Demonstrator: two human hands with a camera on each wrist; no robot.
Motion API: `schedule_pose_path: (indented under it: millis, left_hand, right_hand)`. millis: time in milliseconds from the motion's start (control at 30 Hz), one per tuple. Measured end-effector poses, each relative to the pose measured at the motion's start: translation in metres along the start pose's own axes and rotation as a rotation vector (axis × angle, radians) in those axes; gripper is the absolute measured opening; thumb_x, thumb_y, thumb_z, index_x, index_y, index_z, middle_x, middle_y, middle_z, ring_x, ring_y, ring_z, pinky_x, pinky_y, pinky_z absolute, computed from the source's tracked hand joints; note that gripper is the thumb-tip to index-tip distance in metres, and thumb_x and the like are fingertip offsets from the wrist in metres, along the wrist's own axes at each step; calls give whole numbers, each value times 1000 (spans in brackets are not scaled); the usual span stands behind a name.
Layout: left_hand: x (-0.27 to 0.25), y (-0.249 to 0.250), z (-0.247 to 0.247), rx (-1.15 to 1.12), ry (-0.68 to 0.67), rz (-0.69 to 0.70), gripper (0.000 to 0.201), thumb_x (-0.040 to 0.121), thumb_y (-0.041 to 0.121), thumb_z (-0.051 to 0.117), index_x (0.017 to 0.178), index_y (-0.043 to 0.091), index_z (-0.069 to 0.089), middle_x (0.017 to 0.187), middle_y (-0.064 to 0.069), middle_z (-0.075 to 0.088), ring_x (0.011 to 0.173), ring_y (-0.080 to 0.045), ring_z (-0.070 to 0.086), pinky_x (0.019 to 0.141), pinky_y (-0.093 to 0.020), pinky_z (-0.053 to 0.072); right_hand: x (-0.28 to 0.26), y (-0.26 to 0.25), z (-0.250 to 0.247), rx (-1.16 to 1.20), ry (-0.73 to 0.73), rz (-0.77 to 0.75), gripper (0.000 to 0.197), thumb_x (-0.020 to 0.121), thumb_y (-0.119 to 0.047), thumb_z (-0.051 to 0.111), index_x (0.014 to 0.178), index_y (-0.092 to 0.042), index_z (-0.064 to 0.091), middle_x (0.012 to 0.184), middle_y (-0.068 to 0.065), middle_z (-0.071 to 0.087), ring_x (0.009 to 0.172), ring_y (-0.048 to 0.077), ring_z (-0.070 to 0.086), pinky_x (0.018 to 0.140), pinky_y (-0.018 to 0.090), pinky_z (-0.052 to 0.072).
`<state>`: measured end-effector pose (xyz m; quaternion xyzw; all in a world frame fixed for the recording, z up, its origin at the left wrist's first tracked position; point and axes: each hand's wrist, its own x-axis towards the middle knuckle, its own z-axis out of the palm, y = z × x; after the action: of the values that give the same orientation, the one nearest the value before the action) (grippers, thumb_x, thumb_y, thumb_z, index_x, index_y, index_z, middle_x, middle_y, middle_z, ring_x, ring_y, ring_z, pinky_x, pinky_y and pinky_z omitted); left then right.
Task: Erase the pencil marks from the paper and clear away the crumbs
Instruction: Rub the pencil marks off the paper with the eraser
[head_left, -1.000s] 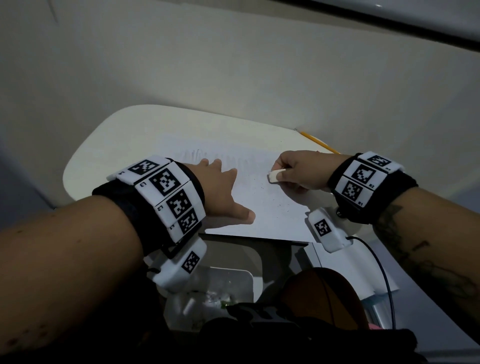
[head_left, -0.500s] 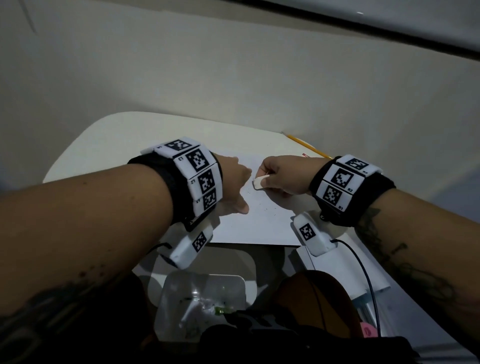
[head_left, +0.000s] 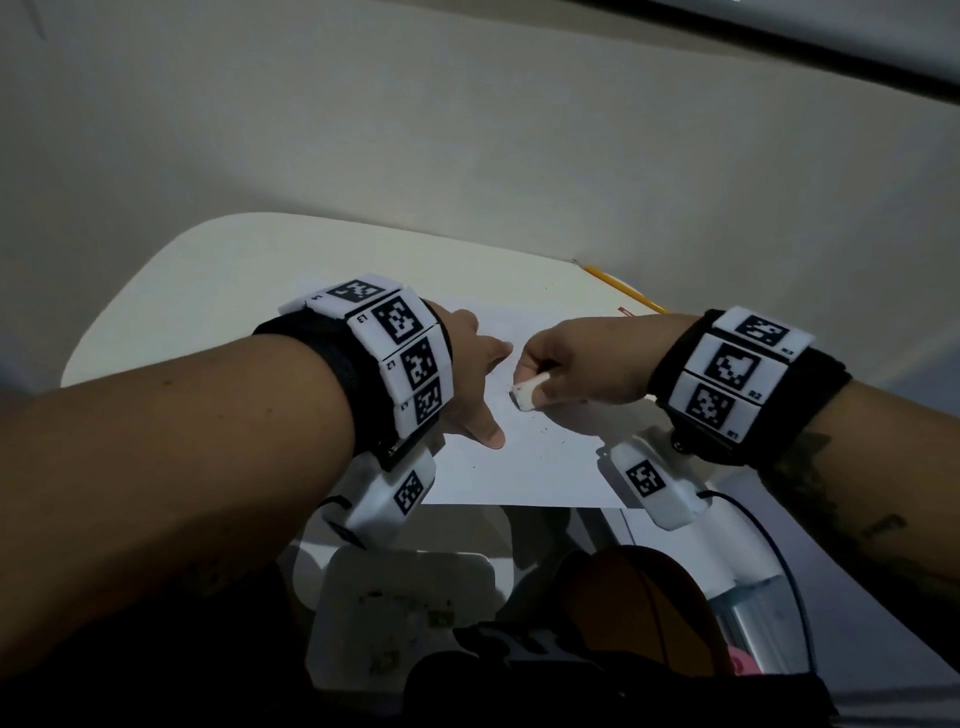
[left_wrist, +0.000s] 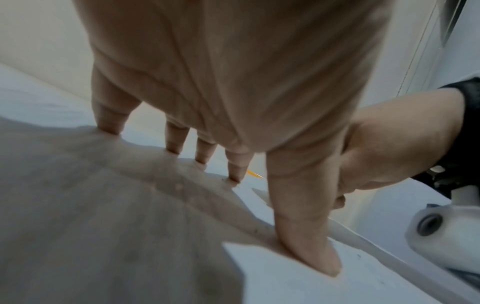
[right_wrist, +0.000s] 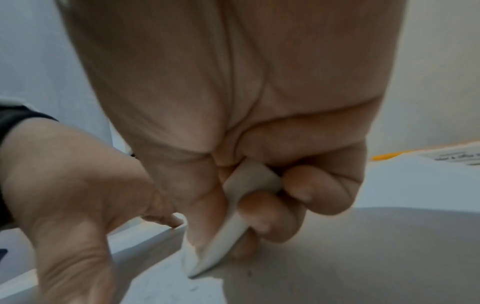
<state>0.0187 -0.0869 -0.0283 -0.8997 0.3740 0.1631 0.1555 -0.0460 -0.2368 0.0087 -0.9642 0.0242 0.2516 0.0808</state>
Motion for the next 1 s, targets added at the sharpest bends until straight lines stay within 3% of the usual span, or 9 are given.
schedule_pose_path:
  millis: [200, 333, 433, 600, 700, 833, 1000]
  left_hand:
    - [0, 0, 2, -6, 23, 2, 108, 62, 87, 57, 151, 42, 17, 144, -1, 38, 124, -31, 46, 80, -39, 33]
    - [1, 0, 2, 1, 21, -3, 112, 61, 89, 56, 153, 39, 15, 146, -1, 36, 125, -31, 46, 85, -41, 37]
    - [2, 1, 2, 26, 23, -10, 115, 59, 91, 54, 153, 40, 12, 148, -1, 34, 126, -32, 46, 91, -43, 40]
    - [0, 2, -1, 22, 17, 0, 110, 63, 88, 55, 153, 40, 13, 148, -1, 34, 126, -31, 45, 83, -40, 36]
    - [1, 1, -1, 29, 10, -2, 112, 62, 88, 56, 153, 38, 14, 149, -2, 33, 127, -32, 45, 91, -42, 39]
    - [1, 2, -2, 25, 6, -10, 116, 60, 89, 57, 154, 39, 10, 149, -3, 33, 128, -33, 44, 95, -43, 39]
    - [0, 3, -2, 41, 19, 3, 113, 62, 89, 55, 153, 40, 9, 147, -4, 34, 127, -34, 44, 95, -44, 39]
  right_hand:
    - [16, -2, 0, 36, 157, 27, 13, 94, -46, 58, 99, -33, 59, 110, -9, 63, 104, 15, 57, 99, 43, 45]
    - [5, -1, -3, -5, 16, -7, 21, 91, -53, 59, 101, -35, 61, 101, -12, 65, 97, 12, 59, 93, 35, 47]
    - [1, -1, -4, -37, -68, -16, 17, 89, -50, 64, 100, -37, 64, 100, -11, 68, 95, 11, 61, 92, 33, 48]
    - [16, -3, -4, 11, 149, 35, 17, 95, -42, 59, 104, -28, 60, 112, -5, 64, 106, 16, 57, 95, 36, 47]
    - [10, -1, -5, -16, 65, 16, 22, 93, -49, 59, 105, -31, 62, 106, -10, 64, 101, 13, 58, 94, 35, 47]
    - [2, -2, -7, -57, -81, 1, 16, 91, -47, 63, 102, -35, 64, 85, -14, 63, 80, 7, 57, 82, 28, 46]
    - [17, -3, -6, -19, 134, 55, 21, 94, -42, 60, 109, -27, 62, 114, -5, 63, 107, 16, 56, 95, 34, 46]
